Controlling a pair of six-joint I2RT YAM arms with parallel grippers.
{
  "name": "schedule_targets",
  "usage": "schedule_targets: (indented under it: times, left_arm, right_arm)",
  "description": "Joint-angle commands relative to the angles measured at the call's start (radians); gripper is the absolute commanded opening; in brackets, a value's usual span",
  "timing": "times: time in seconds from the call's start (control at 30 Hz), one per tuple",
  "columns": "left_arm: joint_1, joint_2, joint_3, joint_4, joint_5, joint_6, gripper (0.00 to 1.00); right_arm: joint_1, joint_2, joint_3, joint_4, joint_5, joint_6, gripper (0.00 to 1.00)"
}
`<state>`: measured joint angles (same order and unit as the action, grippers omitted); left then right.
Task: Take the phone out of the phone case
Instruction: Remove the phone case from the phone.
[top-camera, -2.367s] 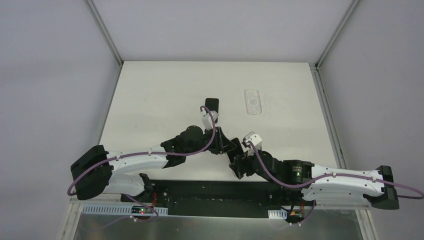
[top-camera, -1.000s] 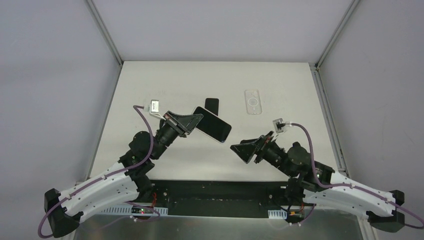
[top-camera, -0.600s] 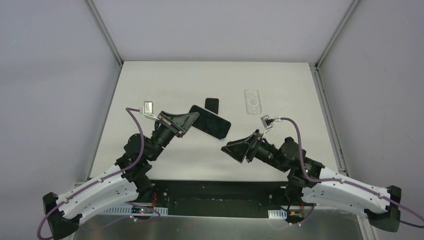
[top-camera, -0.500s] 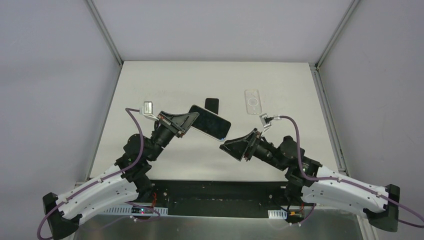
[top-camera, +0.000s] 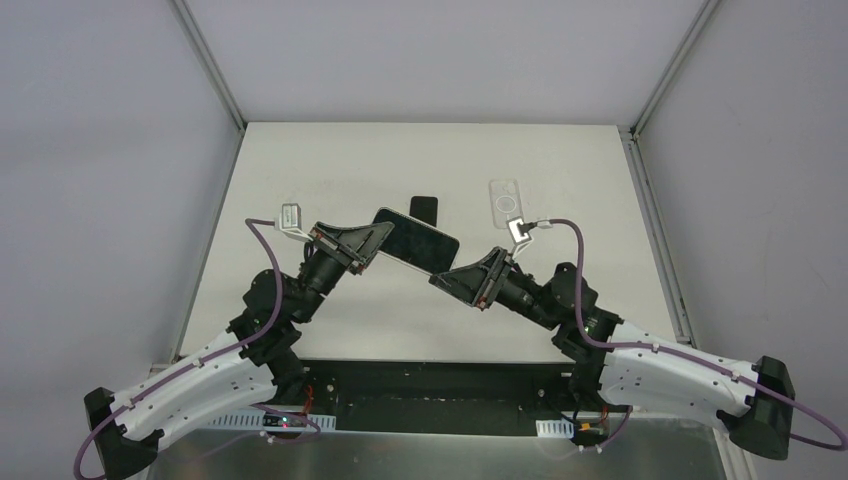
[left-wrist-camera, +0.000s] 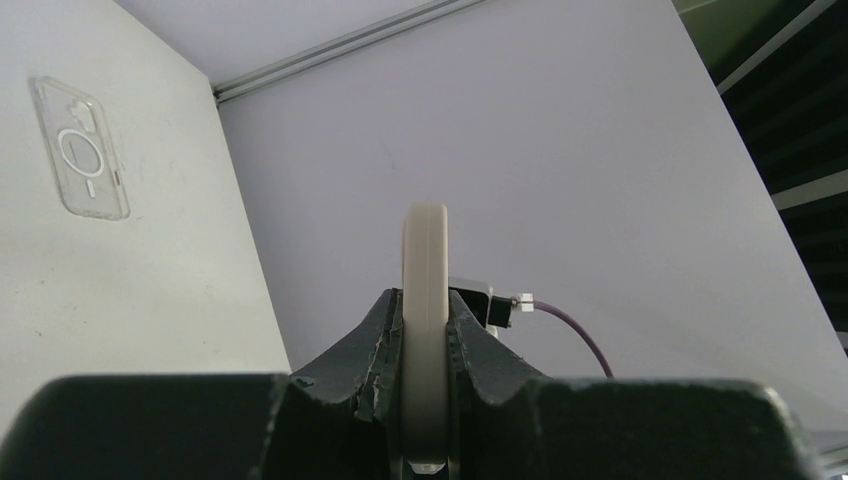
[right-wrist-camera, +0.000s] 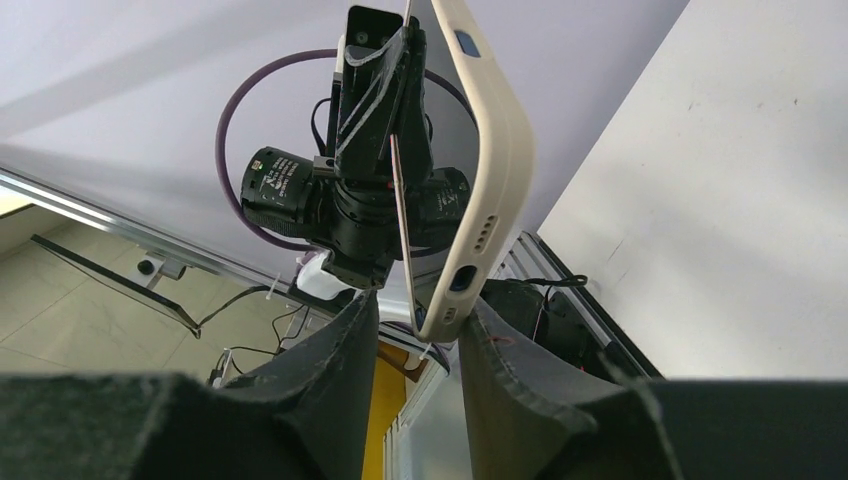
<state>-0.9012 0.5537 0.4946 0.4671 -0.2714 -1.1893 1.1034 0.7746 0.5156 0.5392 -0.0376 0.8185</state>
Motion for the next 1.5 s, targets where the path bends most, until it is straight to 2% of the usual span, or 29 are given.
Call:
schedule_targets:
  times: [0.0, 0.2, 0.53, 0.97, 1.2, 1.47]
  left_arm:
    - [0.007, -0.017, 0.029, 0.113, -0.015, -0.033, 0.00]
    - [0.008, -0.006, 0.030, 0.118, -0.012, -0.078, 0.00]
    - [0.007, -0.005, 0.033, 0.123, -0.010, -0.099, 0.00]
    - [0.007, 0.022, 0.027, 0.126, 0.043, -0.105, 0.00]
    - [0.007, 0.034, 0.018, 0.127, 0.085, -0.052, 0.00]
    - [0.007, 0.082, -0.010, 0.127, 0.101, -0.201, 0.00]
  right_arm:
    - [-0.002, -0.005, 0.023, 0.104, -0.018, 0.005, 0.36]
    - [-0.002, 0.002, 0.023, 0.104, -0.034, -0.023, 0.34]
    - [-0.003, -0.003, 0.019, 0.113, -0.051, -0.079, 0.24]
    - [-0.002, -0.007, 0.018, 0.148, -0.099, -0.211, 0.01]
    - [-0.002, -0.031, 0.023, 0.128, -0.125, -0.354, 0.00]
    - [-0.002, -0.038, 0.033, 0.126, -0.184, -0.494, 0.00]
